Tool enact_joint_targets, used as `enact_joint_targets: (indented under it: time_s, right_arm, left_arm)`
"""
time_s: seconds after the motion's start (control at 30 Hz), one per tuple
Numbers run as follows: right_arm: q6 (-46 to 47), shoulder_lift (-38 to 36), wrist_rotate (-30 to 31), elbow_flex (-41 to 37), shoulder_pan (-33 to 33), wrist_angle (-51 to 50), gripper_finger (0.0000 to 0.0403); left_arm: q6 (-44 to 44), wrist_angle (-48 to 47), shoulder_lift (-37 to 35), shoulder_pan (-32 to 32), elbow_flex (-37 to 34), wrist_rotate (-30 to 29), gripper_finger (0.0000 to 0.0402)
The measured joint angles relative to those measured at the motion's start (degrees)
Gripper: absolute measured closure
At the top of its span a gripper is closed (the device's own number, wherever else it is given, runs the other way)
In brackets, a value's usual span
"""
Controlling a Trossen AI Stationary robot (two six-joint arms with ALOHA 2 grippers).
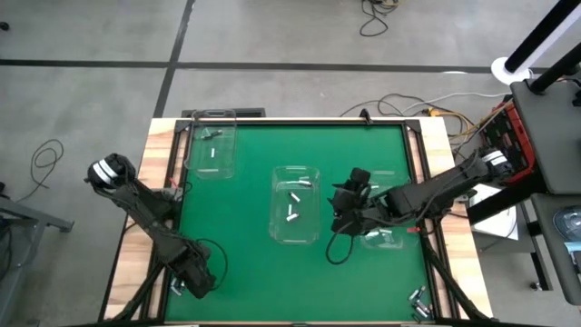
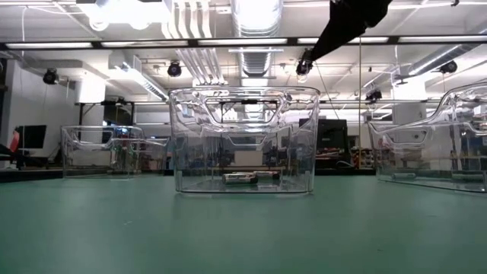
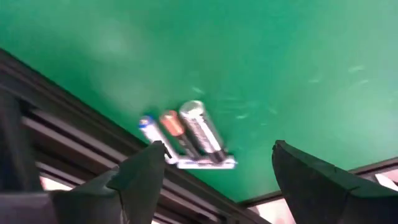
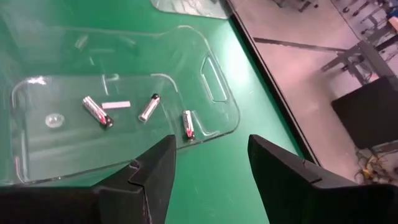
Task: Sort batteries
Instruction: Put the silver battery into the middle transparent bin
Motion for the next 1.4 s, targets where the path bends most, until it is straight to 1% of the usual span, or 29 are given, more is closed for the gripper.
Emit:
enact_joint_targets:
  time_s: [0.2, 0.37, 0.43, 0.6, 0.7, 0.77, 0.83, 0.9, 1.03, 1.13, 1.17, 1.23, 1.3, 1.33, 1.4]
  right_arm:
    - [-2.7, 1.9, 0.0, 1.2, 0.0, 0.6, 0.0222]
    - [-2.9, 2.1, 0.0, 1.4, 0.0, 0.5, 0.0231]
    - [-2.6, 2.0, 0.0, 1.4, 0.0, 0.4, 0.0234]
    - [-2.4, 2.0, -0.2, 1.4, 0.0, 0.4, 0.0242]
    - [-2.3, 2.0, -0.3, 1.4, 0.0, 0.4, 0.0247]
    - [-2.3, 2.0, -0.3, 1.4, 0.0, 0.4, 0.0250]
    - [-2.3, 2.0, -0.4, 1.4, 0.0, 0.4, 0.0253]
    - [-2.3, 2.0, -0.4, 1.5, 0.1, 0.5, 0.0256]
    - [-2.6, 1.8, -0.4, 1.6, 0.8, 0.4, 0.0263]
    - [-4.8, 1.6, 0.0, 2.2, 2.2, 1.9, 0.0270]
    - [-5.9, 1.6, 0.1, 2.2, 2.8, 3.3, 0.0273]
    - [-7.8, 1.6, 0.1, 1.8, 4.1, 7.9, 0.0278]
    - [-9.4, 2.0, 0.1, 1.1, 5.3, 11.9, 0.0284]
    - [-10.5, 2.2, 0.0, 0.8, 5.8, 13.5, 0.0287]
    - [-11.3, 3.0, 0.0, -0.4, 6.7, 16.5, 0.0292]
  left_arm:
    - [2.3, 0.0, 4.9, 0.0, 4.7, -0.1, 0.0145]
    - [0.7, -0.9, 8.8, 0.0, 4.8, 0.3, 0.0150]
    - [1.1, -0.9, 10.2, 0.0, 4.7, 1.4, 0.0151]
    - [3.1, -0.8, 11.4, 0.1, 5.1, 1.9, 0.0151]
    - [3.3, -0.8, 11.2, -0.1, 5.8, 0.2, 0.0152]
    - [4.2, -0.7, 11.2, -0.1, 6.3, -0.9, 0.0160]
    - [5.7, -0.2, 11.7, -0.2, 6.9, -1.4, 0.0180]
    - [6.8, 0.0, 12.5, -0.2, 7.1, -1.3, 0.0211]
    - [9.3, 0.7, 15.4, 0.0, 7.4, -0.7, 0.0297]
    - [12.7, 1.1, 17.1, 0.1, 7.7, -0.6, 0.0365]
    - [14.2, 1.1, 17.4, 0.1, 7.8, -0.6, 0.0378]
    - [16.5, 0.7, 17.5, 0.3, 7.8, -1.0, 0.0381]
    - [18.3, -1.0, 17.1, 0.5, 8.5, -2.3, 0.0376]
    - [19.6, -3.9, 16.8, 0.5, 9.3, -4.5, 0.0375]
    - [22.6, -12.0, 16.1, 0.5, 11.4, -12.7, 0.0376]
